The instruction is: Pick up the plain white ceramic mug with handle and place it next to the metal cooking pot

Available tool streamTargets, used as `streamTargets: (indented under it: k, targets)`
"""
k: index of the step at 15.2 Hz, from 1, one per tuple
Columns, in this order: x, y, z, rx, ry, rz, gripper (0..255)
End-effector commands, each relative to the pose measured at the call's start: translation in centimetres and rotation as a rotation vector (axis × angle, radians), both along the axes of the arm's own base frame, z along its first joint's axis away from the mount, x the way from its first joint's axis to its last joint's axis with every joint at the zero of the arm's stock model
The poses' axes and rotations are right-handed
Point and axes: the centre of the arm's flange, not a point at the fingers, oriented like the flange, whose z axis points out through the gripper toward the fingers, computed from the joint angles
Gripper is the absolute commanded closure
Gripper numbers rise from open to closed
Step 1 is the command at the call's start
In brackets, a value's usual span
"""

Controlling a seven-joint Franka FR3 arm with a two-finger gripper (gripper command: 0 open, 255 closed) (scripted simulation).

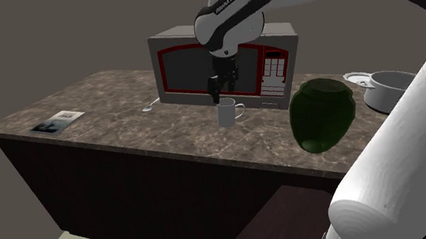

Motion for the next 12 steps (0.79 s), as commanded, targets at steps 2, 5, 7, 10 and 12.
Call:
streamTargets:
  k: [2, 5, 7, 10, 12]
  targets:
    - [2.5, -2.2, -2.3, 0.014, -0.008, -0.009, 0]
    - [5.0, -4.4, -4.5, 0.030, -0.016, -0.017, 0]
    - [5.4, -4.7, -5.3, 0.032, -0.017, -0.019, 0]
    - [5.6, -4.8, -6.9, 0.032, -0.017, -0.019, 0]
    - [5.7, -4.8, -8.0, 0.032, -0.017, -0.019, 0]
